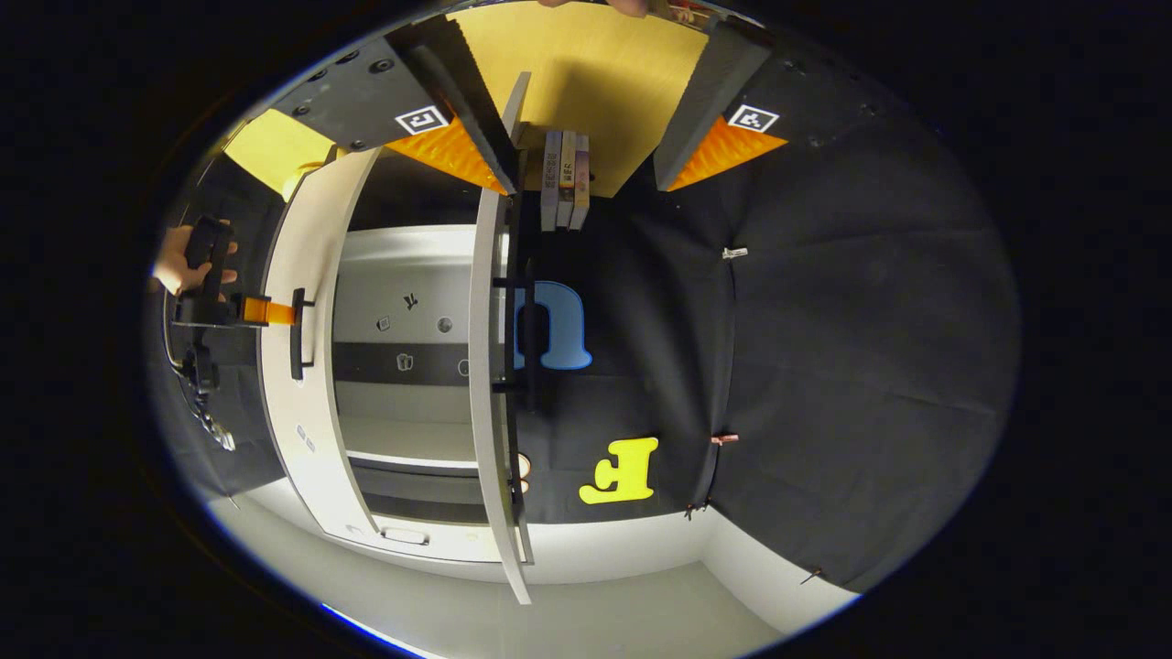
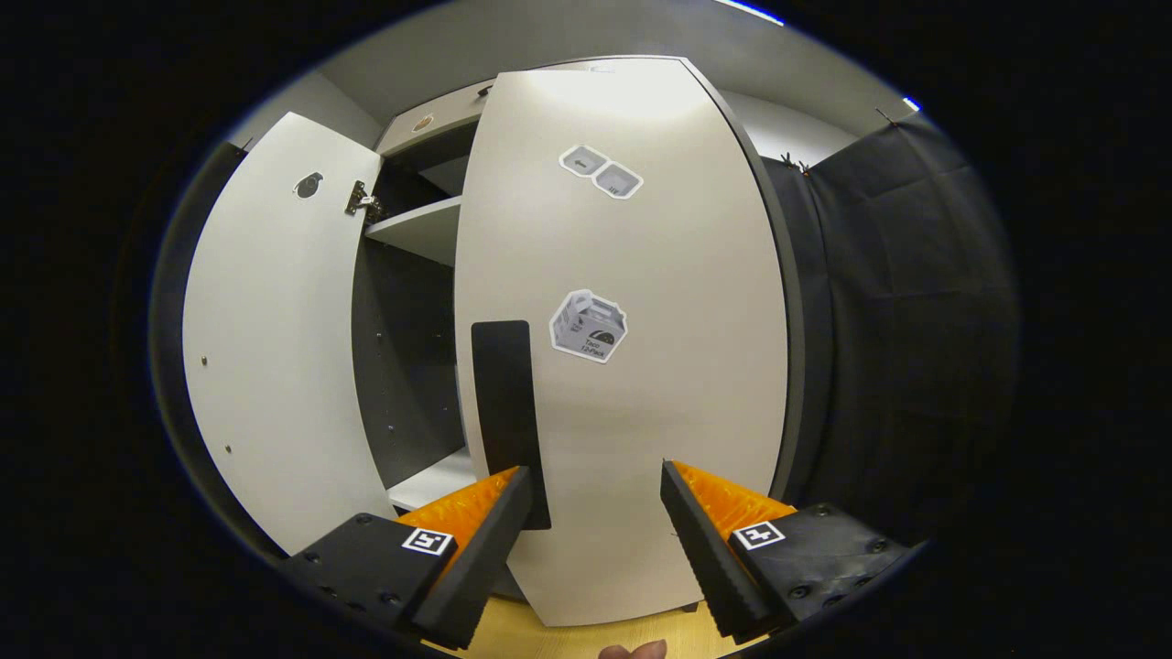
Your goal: Grasp the bottle in the cabinet with the left hand and place it on the coaster, then close the right door with the right hand and the left door with the left hand.
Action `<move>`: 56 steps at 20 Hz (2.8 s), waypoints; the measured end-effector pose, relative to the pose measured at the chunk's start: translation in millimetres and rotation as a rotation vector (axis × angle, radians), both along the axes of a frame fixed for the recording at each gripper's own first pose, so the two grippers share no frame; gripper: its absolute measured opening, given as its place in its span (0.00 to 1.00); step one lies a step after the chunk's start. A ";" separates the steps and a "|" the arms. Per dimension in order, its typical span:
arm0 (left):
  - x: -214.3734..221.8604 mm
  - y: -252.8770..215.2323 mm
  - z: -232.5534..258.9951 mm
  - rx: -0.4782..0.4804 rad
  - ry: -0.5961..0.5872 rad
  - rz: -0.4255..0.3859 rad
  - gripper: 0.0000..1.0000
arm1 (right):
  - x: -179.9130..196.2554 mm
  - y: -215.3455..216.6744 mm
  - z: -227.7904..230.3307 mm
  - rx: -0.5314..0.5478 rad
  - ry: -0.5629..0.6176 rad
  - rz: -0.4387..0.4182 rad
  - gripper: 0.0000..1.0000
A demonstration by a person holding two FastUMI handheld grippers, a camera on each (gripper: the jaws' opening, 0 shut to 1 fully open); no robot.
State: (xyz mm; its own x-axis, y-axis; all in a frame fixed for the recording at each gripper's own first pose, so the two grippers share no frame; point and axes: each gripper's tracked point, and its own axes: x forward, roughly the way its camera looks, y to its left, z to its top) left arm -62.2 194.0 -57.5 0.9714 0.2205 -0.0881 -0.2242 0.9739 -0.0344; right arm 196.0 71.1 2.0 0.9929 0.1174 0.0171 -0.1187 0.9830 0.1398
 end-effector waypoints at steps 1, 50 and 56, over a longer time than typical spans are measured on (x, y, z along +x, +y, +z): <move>0.8 -0.5 -0.4 -0.011 -0.005 -0.004 0.95 | 0.2 -0.5 0.6 -0.010 -0.002 -0.004 0.95; 173.0 -139.7 43.1 -0.051 -0.052 -0.258 0.94 | -128.6 -148.2 -14.5 -0.024 0.077 -0.088 0.98; 201.8 -171.2 41.6 -0.006 -0.060 -0.283 0.95 | -130.0 -164.1 -15.0 -0.024 0.075 -0.100 0.97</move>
